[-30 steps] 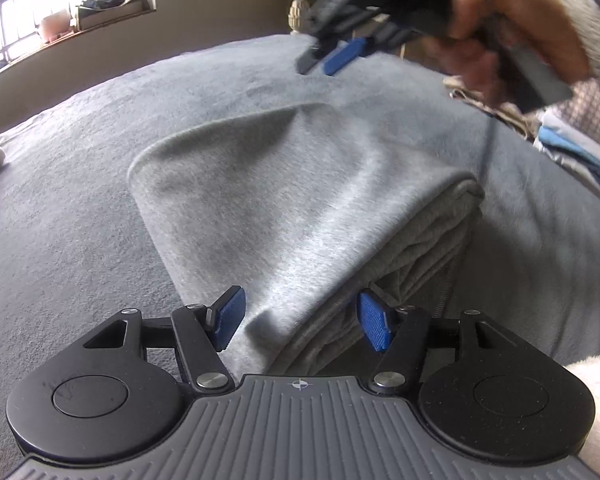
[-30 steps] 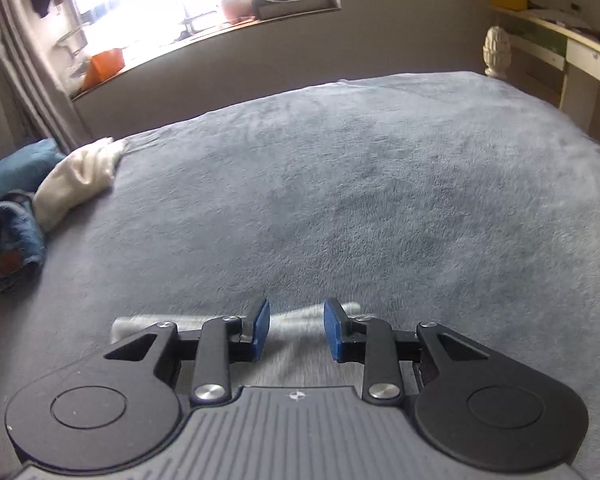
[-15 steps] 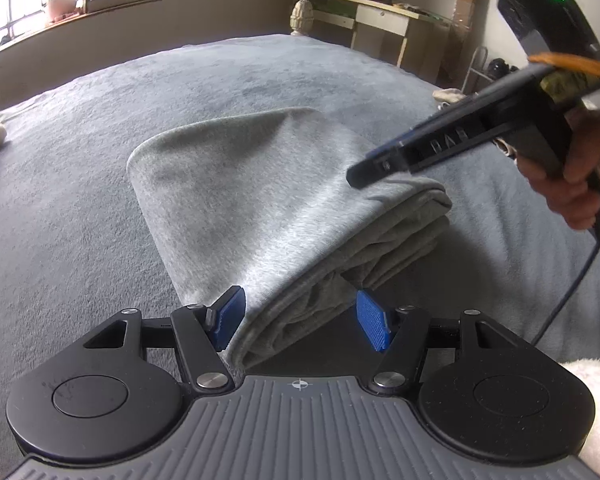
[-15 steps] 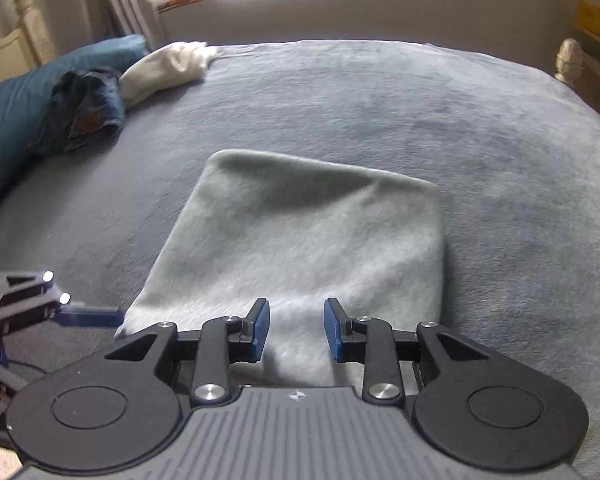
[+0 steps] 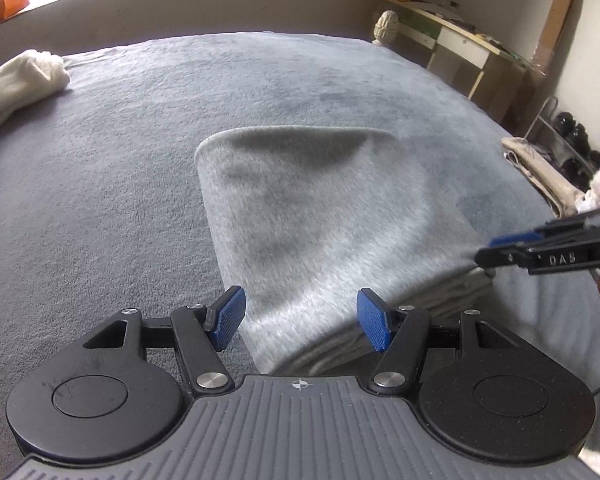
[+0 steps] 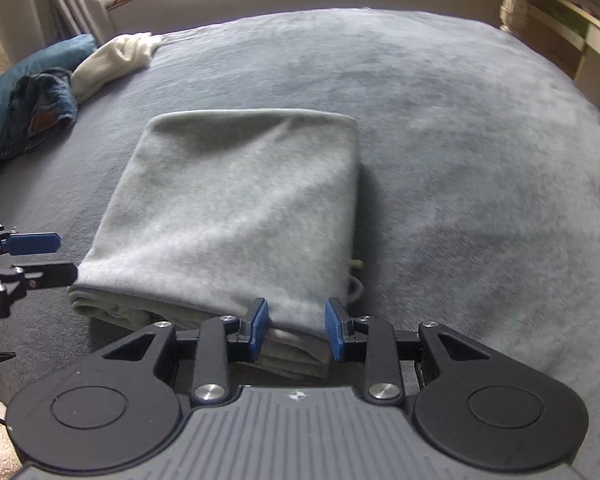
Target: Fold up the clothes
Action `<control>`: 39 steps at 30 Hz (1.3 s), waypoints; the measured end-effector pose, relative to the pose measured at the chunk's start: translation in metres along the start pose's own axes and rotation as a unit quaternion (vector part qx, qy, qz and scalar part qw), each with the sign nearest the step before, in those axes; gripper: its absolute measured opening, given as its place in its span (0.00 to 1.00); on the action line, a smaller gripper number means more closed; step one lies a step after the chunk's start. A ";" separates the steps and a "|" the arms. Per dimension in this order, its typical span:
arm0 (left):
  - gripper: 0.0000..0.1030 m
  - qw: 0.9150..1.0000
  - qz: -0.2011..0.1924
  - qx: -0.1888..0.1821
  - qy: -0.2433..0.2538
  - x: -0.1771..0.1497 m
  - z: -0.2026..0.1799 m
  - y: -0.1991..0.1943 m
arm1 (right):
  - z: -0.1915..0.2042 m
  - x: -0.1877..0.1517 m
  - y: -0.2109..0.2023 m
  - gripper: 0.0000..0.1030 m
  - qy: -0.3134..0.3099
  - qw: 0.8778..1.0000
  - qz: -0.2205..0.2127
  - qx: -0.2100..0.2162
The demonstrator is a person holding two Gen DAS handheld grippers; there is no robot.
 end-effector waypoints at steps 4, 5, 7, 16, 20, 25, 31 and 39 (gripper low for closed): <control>0.60 1.000 0.007 0.008 -0.024 0.003 0.008 0.006 | -0.022 0.000 -0.008 0.33 0.049 0.999 -0.020 -0.002; 0.60 0.999 0.009 0.010 -0.036 0.004 0.012 0.009 | -0.028 0.004 -0.012 0.33 0.063 0.997 -0.034 0.002; 0.62 0.997 0.014 0.006 -0.069 0.008 0.022 0.015 | -0.044 0.012 -0.016 0.38 0.097 0.993 -0.059 0.015; 0.68 0.968 0.089 -0.073 -0.221 0.013 0.062 0.064 | -0.120 0.051 0.032 0.68 0.304 0.935 -0.060 0.172; 0.68 0.957 0.106 -0.093 -0.253 0.013 0.070 0.076 | -0.134 0.052 0.056 0.69 0.345 0.915 -0.041 0.203; 0.68 0.951 0.128 -0.112 -0.258 0.011 0.068 0.090 | -0.136 0.045 0.080 0.69 0.362 0.907 -0.009 0.217; 0.74 0.942 0.137 -0.139 -0.274 0.015 0.067 0.107 | -0.144 0.045 0.099 0.72 0.385 0.888 -0.007 0.250; 0.77 0.931 0.145 -0.162 -0.294 0.026 0.066 0.123 | -0.144 0.064 0.123 0.86 0.400 0.869 -0.031 0.290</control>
Point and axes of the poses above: each gripper's, at about its wrist camera, not at the fingertips, and y roughly the way its jaws point, z to its left, x to its top, the point moved 3 cm from there along y, roughly the way its jaws point, and after that the axes turned 9 degrees about x, right-handed, at the moved point
